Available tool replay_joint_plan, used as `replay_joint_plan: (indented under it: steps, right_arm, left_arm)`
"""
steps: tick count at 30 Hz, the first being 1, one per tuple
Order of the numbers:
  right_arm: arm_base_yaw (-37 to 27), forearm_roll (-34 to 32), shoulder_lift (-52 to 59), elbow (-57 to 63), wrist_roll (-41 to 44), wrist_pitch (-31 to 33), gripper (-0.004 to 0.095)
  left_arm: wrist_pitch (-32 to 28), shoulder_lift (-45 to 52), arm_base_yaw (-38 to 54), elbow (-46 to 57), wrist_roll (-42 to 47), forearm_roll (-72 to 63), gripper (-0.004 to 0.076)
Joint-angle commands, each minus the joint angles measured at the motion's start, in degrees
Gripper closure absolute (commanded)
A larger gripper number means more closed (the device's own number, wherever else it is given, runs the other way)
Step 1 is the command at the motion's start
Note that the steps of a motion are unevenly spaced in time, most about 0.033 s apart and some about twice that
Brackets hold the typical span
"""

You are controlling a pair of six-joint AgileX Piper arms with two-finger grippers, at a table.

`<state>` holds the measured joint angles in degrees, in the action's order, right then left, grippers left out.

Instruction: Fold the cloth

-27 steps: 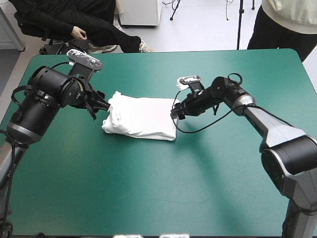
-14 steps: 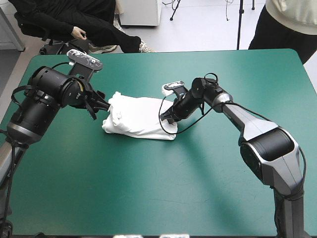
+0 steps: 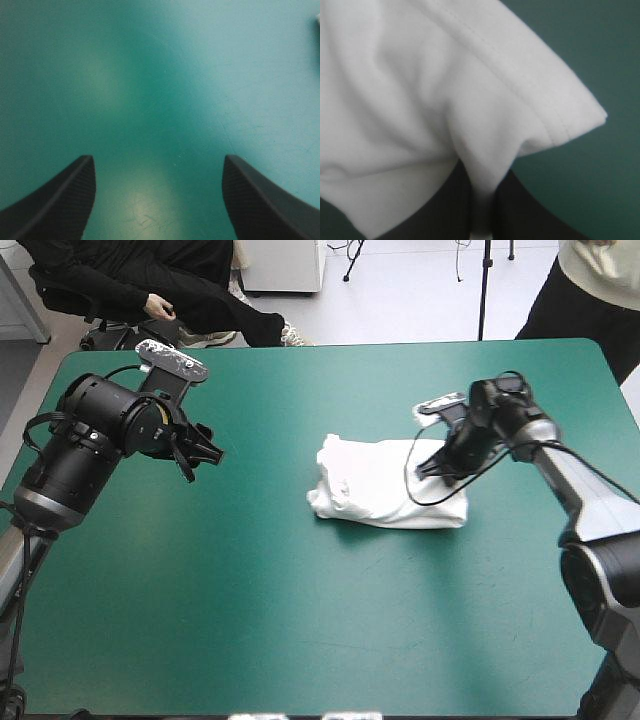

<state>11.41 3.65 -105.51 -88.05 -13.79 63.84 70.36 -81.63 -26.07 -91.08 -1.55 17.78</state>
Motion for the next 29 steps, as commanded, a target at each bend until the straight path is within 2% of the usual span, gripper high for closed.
replay_joint_plan:
  steps: [1,9,16,19,20,21,23,26,29]
  right_arm:
    - [-8.4,-3.6,9.4,4.9,1.7,0.9,0.0908]
    - [-24.4,-11.0,15.9,19.3,5.3,-0.1,0.0908]
    - [-30.8,-11.9,22.4,28.1,7.7,-8.5,0.0880]
    - [-30.8,-12.0,25.6,28.5,7.7,-9.1,0.0727]
    - [-30.7,-11.9,27.2,28.5,7.7,-9.2,0.0612]
    - [-30.7,-11.6,28.1,28.5,7.7,-9.3,0.0548]
    - [-30.7,-9.9,31.7,28.5,7.7,-10.1,0.0296]
    - [-29.3,-8.6,36.9,28.5,7.7,-11.0,0.0076]
    - [-24.2,-9.0,42.9,28.5,7.0,-12.0,0.0048]
  left_arm:
    - [1.0,2.2,-0.2,-1.8,0.0,0.4,0.0204]
    - [1.6,2.2,-0.2,-1.8,-0.5,0.3,0.0204]
    - [3.6,2.3,-0.2,-1.8,-0.5,0.4,0.0204]
    - [3.6,3.6,-0.2,-1.8,-0.2,0.6,0.0204]
    - [3.6,4.4,-0.2,-1.8,-0.2,0.6,0.0204]
    - [3.6,5.5,-0.2,-1.8,0.1,0.6,0.0204]
    - [3.6,8.2,-0.2,-1.8,1.2,1.4,0.0204]
    - [3.6,14.0,-0.2,-1.8,3.8,3.5,0.0204]
    - [3.6,21.0,-0.2,-1.8,5.9,5.1,0.0204]
